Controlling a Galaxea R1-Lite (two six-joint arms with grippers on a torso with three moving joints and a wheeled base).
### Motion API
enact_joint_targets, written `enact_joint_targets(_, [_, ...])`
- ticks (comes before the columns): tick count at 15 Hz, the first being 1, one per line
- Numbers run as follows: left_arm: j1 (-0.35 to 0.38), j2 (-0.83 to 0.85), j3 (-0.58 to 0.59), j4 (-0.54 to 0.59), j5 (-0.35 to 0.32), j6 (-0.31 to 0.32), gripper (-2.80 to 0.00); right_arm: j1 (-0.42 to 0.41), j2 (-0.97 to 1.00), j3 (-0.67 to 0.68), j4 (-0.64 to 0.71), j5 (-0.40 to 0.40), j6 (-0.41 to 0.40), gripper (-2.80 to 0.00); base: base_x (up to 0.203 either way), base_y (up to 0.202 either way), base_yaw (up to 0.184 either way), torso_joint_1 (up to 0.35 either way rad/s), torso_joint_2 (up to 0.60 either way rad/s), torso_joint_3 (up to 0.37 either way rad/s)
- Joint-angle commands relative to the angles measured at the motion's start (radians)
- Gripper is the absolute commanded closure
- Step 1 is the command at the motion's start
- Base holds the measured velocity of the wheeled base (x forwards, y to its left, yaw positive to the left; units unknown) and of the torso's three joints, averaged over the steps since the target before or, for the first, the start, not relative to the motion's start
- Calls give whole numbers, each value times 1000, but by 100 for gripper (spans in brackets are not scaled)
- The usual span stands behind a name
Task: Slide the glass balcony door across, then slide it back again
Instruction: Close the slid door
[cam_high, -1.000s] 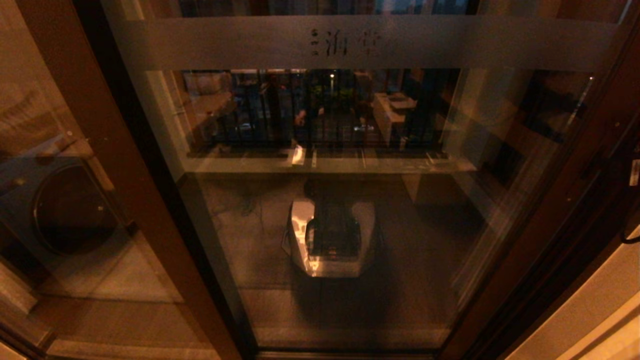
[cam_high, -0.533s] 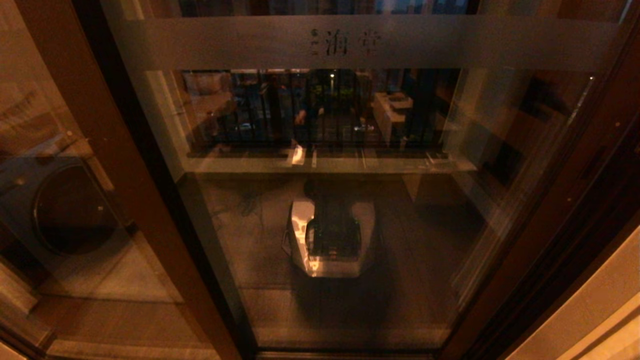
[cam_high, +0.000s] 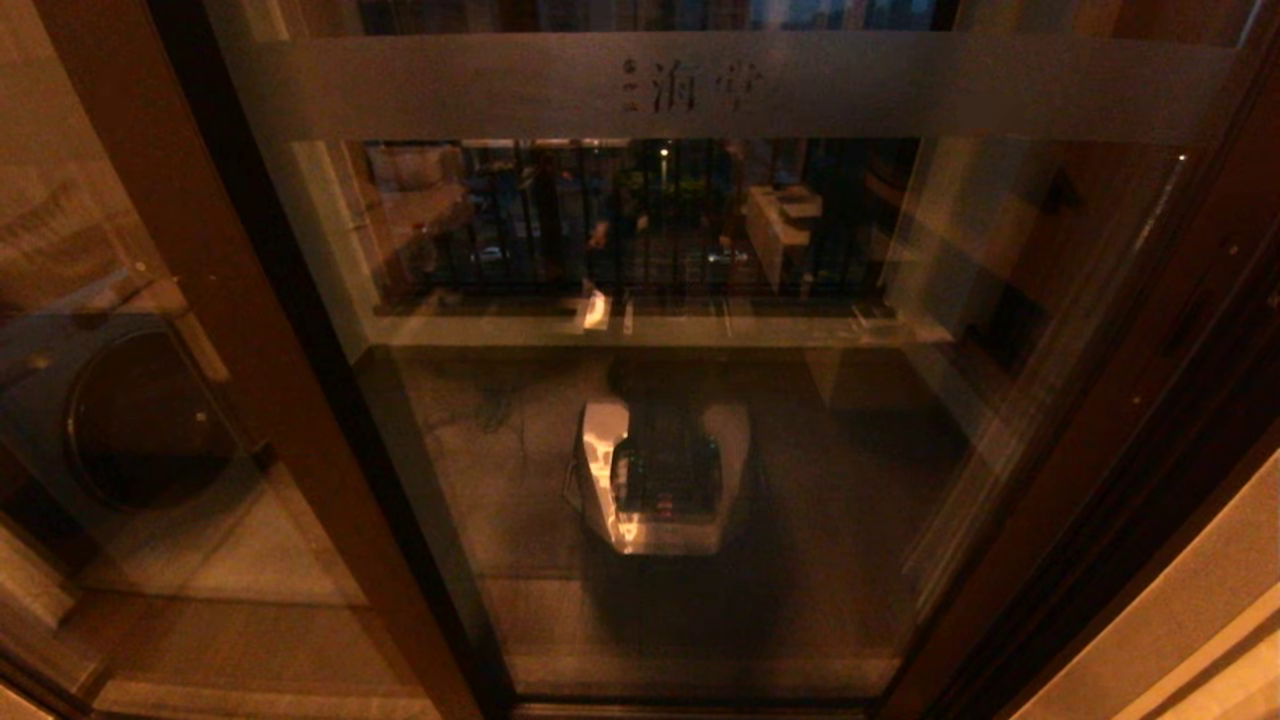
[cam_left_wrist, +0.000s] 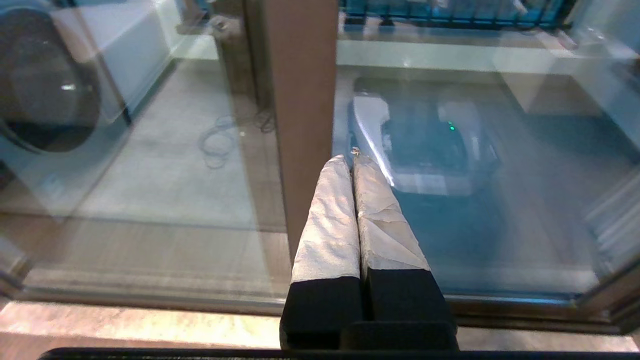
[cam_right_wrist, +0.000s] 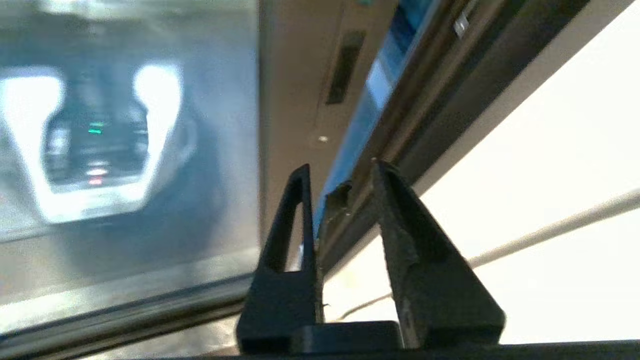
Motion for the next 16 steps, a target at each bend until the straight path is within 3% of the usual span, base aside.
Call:
enact_joint_targets(1, [0,1,0,0,1,0,0,18,65,-5,-9,-33,11,0,0,0,0,0,0,0])
enact_joint_targets(8, [0,1,0,0,1,0,0,-17,342,-72,-279,-133,30,0,0,0,0,0,0,0])
enact_joint_targets(16, [0,1,0,0,1,0,0,-21,332,-45,-302,-141,64,0,0,0,0,0,0,0])
